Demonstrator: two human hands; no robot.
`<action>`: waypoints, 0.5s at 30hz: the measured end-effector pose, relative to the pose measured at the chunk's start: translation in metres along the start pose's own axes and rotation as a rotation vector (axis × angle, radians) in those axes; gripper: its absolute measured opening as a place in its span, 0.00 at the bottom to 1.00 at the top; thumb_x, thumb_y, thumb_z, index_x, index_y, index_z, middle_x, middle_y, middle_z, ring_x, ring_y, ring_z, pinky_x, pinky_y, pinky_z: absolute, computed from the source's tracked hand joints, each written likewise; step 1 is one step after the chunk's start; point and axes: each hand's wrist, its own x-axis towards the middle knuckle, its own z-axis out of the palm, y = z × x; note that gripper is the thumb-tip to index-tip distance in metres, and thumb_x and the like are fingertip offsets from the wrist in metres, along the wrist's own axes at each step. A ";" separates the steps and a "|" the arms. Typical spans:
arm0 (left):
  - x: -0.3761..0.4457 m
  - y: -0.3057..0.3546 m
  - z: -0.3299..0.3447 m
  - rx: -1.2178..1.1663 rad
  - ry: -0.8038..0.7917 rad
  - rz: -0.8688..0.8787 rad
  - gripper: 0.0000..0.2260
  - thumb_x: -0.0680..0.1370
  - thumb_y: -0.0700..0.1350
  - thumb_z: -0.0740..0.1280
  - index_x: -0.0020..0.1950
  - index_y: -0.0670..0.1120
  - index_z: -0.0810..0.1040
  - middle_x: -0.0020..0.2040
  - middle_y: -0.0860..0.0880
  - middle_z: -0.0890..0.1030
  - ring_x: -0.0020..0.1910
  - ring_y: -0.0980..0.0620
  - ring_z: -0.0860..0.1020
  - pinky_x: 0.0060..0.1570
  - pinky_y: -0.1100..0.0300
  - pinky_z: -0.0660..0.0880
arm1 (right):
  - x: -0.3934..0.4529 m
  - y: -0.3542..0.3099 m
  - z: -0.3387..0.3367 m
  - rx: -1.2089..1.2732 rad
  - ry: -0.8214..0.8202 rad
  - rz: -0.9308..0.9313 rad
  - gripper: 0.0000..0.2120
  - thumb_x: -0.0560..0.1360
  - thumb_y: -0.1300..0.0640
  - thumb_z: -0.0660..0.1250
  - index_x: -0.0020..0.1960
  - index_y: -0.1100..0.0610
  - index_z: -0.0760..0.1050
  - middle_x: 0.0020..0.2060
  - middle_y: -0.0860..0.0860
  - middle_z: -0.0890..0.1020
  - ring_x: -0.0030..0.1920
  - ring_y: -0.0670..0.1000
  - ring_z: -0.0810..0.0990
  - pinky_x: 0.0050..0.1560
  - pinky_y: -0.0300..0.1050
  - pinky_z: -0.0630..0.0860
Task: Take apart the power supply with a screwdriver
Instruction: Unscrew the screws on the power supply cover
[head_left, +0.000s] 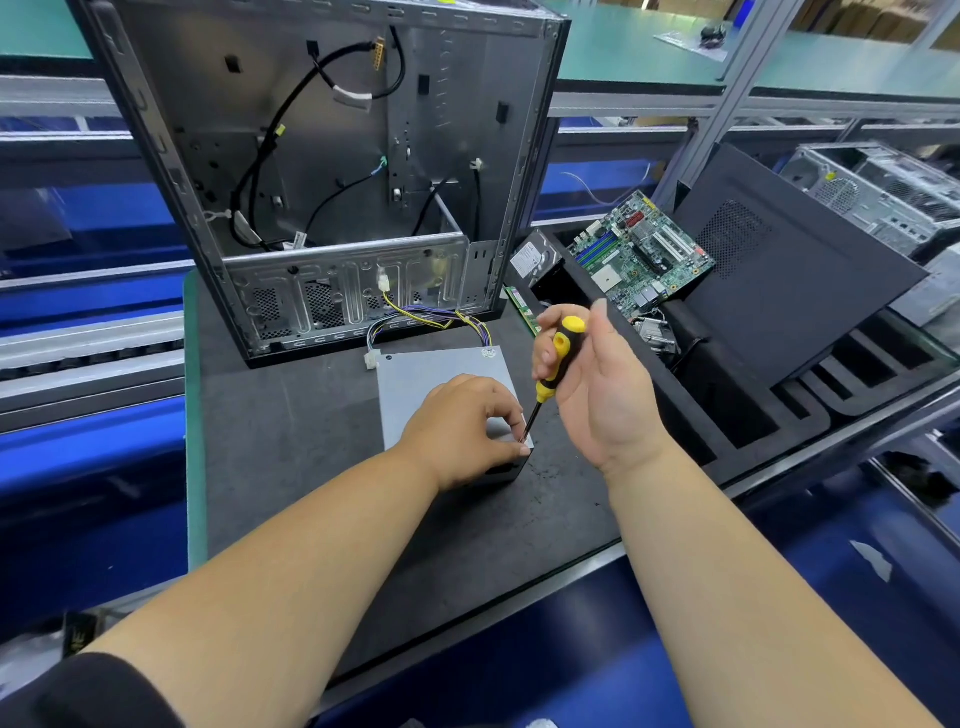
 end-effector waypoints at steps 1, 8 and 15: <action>0.000 0.000 0.000 0.004 -0.001 0.002 0.10 0.69 0.56 0.77 0.36 0.60 0.76 0.48 0.60 0.80 0.54 0.56 0.73 0.59 0.51 0.70 | 0.000 0.000 0.001 -0.019 0.014 -0.015 0.12 0.81 0.49 0.55 0.47 0.57 0.70 0.33 0.50 0.70 0.35 0.49 0.68 0.38 0.40 0.68; 0.000 0.000 0.000 0.013 -0.007 -0.001 0.10 0.69 0.56 0.77 0.36 0.61 0.75 0.49 0.60 0.80 0.54 0.55 0.73 0.59 0.51 0.70 | -0.002 -0.002 -0.006 -0.095 0.022 -0.016 0.08 0.77 0.52 0.61 0.45 0.56 0.72 0.39 0.51 0.76 0.39 0.51 0.74 0.41 0.43 0.69; -0.001 0.000 -0.001 0.013 -0.013 -0.007 0.12 0.69 0.55 0.77 0.35 0.61 0.74 0.49 0.61 0.80 0.55 0.56 0.72 0.60 0.51 0.70 | -0.002 -0.004 -0.007 -0.046 0.002 -0.010 0.12 0.76 0.53 0.58 0.46 0.60 0.76 0.35 0.53 0.75 0.38 0.52 0.73 0.43 0.45 0.69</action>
